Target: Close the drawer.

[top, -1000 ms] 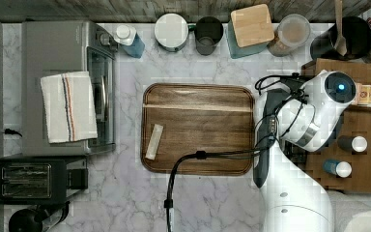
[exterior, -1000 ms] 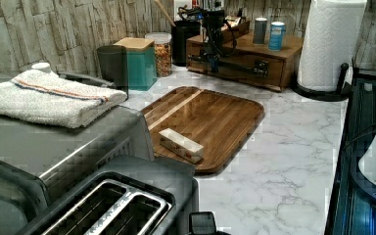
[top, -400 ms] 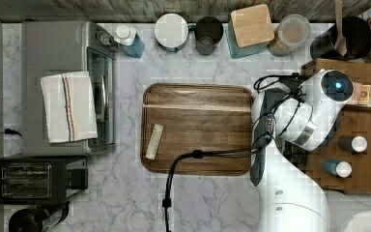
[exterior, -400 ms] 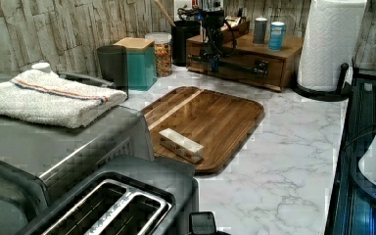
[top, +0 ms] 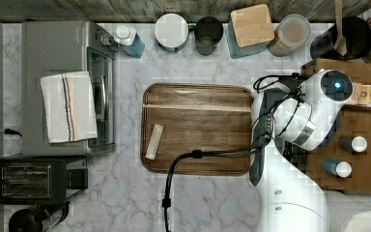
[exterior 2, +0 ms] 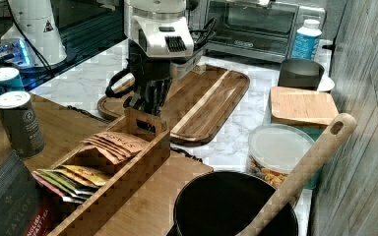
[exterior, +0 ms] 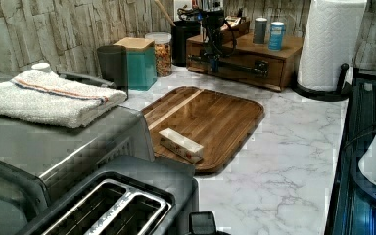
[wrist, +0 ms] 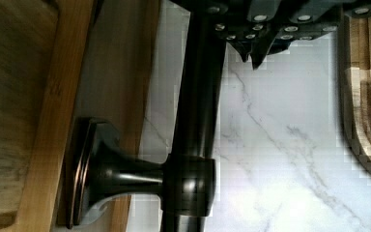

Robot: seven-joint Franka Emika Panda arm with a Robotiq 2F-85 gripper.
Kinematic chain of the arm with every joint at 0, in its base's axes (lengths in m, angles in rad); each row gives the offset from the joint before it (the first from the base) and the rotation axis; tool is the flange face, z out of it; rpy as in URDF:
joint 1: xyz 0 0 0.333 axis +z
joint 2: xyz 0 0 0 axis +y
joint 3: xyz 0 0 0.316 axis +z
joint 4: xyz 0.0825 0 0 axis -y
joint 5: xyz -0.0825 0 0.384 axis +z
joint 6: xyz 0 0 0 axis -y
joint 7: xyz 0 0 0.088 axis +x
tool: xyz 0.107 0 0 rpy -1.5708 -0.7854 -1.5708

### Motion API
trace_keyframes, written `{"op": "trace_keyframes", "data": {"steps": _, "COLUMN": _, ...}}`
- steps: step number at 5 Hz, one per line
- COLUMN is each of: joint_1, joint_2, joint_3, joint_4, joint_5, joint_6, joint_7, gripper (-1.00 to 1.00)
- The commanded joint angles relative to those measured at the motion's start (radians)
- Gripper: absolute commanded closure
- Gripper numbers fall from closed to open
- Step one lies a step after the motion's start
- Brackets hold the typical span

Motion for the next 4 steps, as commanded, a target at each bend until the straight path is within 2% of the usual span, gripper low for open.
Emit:
{"op": "trace_keyframes", "data": {"steps": 1, "joint_1": -0.134, "joint_2": -0.015, "joint_3": -0.175, "joint_4": 0.127, "joint_5": -0.046, "joint_6": 0.055, "joint_7": 0.056, "gripper": 1.0}}
{"op": "trace_keyframes", "data": {"steps": 4, "joint_1": -0.126, "joint_2": -0.014, "joint_3": -0.184, "joint_4": 0.127, "joint_5": -0.04, "joint_6": 0.055, "joint_7": 0.052, "gripper": 1.0}}
